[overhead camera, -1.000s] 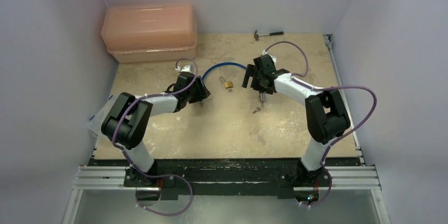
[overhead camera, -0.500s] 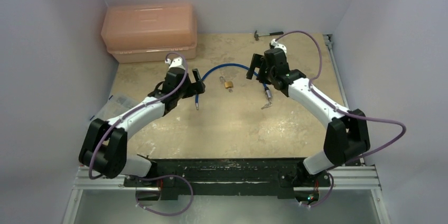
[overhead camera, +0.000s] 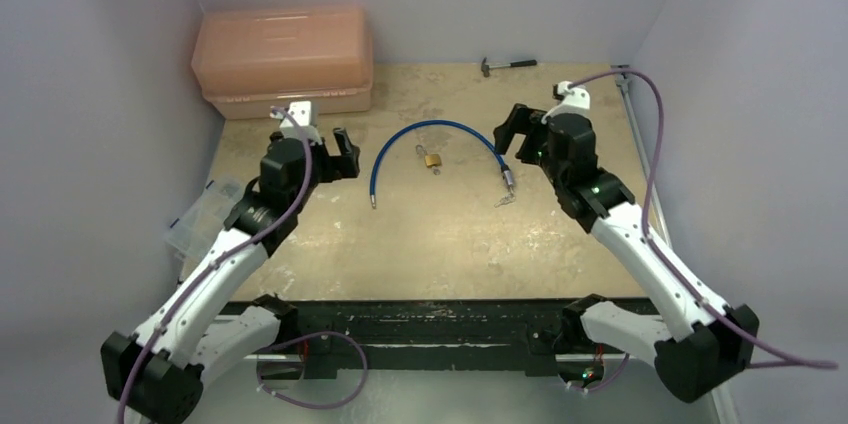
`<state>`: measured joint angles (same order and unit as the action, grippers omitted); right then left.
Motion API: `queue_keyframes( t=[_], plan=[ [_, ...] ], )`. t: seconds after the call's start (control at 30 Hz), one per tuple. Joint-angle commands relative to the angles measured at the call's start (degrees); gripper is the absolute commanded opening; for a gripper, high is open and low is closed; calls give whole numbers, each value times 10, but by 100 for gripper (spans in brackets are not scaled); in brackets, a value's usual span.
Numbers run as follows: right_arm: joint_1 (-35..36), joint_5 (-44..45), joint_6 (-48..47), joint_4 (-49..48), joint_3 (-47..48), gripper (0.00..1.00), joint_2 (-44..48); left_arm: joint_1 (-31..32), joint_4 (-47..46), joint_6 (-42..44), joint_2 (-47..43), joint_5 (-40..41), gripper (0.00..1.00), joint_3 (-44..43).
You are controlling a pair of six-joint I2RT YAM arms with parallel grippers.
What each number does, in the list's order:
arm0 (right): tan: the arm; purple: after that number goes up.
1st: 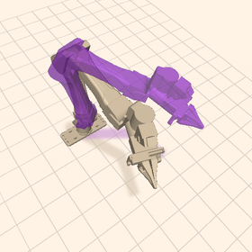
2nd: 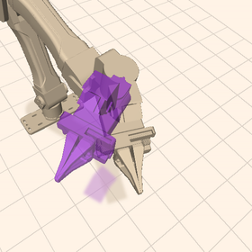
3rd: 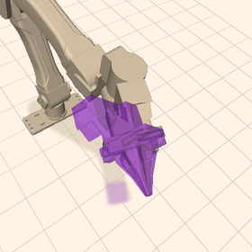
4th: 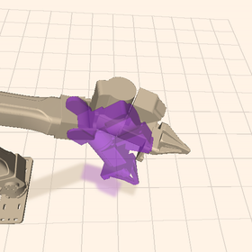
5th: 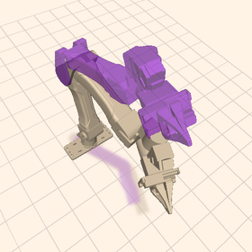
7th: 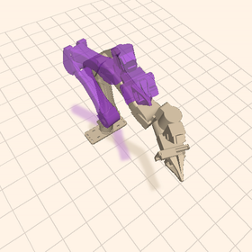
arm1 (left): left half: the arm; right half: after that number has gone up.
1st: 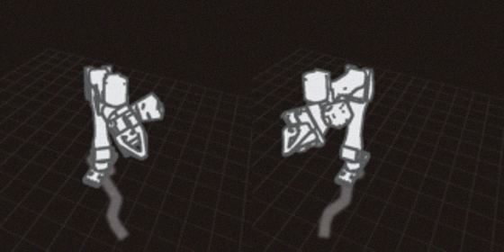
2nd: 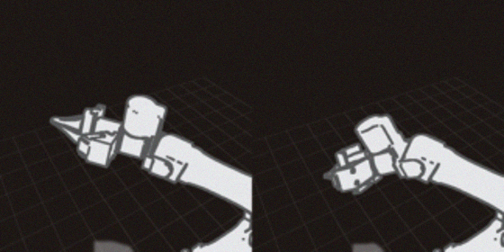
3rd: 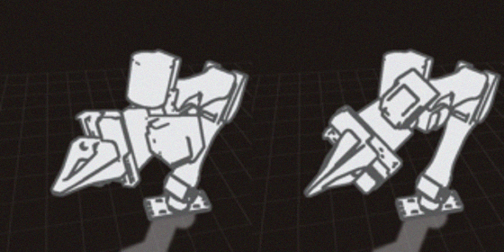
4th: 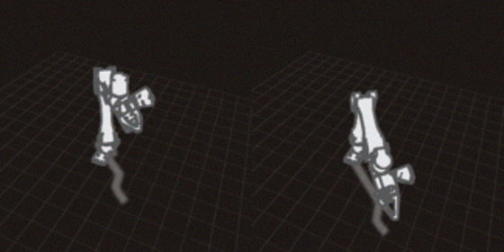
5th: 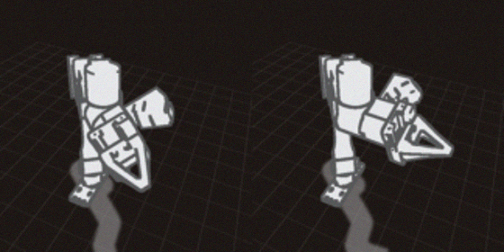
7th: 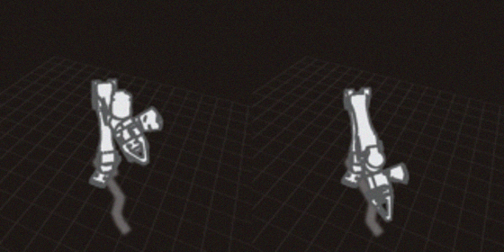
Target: Unlock with the key
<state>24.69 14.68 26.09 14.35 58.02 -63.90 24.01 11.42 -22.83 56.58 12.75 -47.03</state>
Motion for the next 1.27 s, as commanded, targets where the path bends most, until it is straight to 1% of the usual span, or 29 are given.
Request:
queue_keyframes(
  t=[0.0,0.1,0.17,0.23,0.3,0.37,0.5,0.6,0.7,0.87,1.03,1.13,1.23],
  plan=[
    [-2,33,-15,-56,-49,99,85,-4,-27,61,-84,39,99,38],
    [-2,37,-5,-52,-80,99,130,-4,-50,58,-110,43,99,67],
    [-2,28,-4,-55,-109,99,172,-4,-60,57,-118,33,99,70],
    [-2,39,-2,-68,-148,99,214,-4,-68,63,-122,26,99,73],
    [-2,45,25,-78,-186,99,254,-3,-66,68,-121,29,99,71],
    [-2,51,48,-68,-209,99,290,-4,-58,73,-119,33,99,69],
    [-2,61,70,-39,-243,99,355,-4,-55,77,-120,32,98,68],
    [-2,60,107,-37,-259,99,383,-4,-58,80,-121,26,98,69],
    [-2,61,122,-37,-261,99,385,-4,-58,80,-119,19,98,68],
    [-2,60,129,-30,-254,99,362,-4,-55,81,-123,15,98,68],
    [-2,62,133,-51,-263,99,357,-4,-56,82,-126,14,99,69],
    [-2,104,155,-10,-245,99,347,-4,-56,82,-125,12,98,69],
    [-2,89,150,9,-229,99,332,-4,-54,82,-126,9,98,69]
  ],
)
